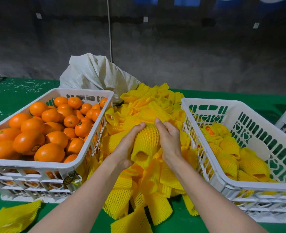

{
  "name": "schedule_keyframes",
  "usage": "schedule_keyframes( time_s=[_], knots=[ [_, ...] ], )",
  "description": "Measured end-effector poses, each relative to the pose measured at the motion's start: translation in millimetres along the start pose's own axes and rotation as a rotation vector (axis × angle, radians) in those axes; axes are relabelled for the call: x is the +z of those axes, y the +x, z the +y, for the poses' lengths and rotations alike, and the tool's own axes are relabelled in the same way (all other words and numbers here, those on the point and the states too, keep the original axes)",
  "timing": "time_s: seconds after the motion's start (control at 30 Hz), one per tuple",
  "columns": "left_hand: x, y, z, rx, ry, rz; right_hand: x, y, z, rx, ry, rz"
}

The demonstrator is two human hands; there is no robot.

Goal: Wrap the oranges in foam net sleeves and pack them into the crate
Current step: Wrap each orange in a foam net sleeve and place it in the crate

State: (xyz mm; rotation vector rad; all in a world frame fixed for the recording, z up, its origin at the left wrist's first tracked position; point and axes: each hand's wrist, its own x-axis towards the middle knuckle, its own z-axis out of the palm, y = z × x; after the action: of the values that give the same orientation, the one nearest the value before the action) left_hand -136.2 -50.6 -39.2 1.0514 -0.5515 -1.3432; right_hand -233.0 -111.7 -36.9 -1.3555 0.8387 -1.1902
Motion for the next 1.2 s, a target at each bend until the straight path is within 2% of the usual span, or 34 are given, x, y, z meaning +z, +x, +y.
schedule_keyframes(
  time_s=[0.33,0.57,0.7,0.8,0.93,1.07,1.2],
  knots=[
    [0.3,-7.1,3.5,-0.005,0.109,-0.166,-16.9,4.3,-8.1,0.05,-0.004,-0.197],
    [10.0,-3.8,-3.1,-0.063,0.16,-0.212,-30.8,2.2,-7.0,0.111,-0.032,-0.3],
    [18.6,-1.7,-9.0,-0.062,0.157,-0.161,-40.1,1.0,-1.4,0.043,-0.071,-0.27],
    [23.9,2.4,-13.3,0.024,0.124,-0.082,-45.2,-4.6,4.5,0.023,-0.101,-0.225],
    [30.7,8.0,-16.0,0.112,-0.005,-0.027,-42.3,-23.4,14.0,-0.076,-0.18,-0.38],
    [28.2,12.3,-17.6,0.057,-0.229,-0.006,-41.6,-29.7,10.0,-0.174,-0.307,-0.431],
    [33.6,16.6,-17.6,0.018,-0.158,0.048,-50.7,-28.2,5.1,-0.17,-0.355,-0.461]
  ],
)
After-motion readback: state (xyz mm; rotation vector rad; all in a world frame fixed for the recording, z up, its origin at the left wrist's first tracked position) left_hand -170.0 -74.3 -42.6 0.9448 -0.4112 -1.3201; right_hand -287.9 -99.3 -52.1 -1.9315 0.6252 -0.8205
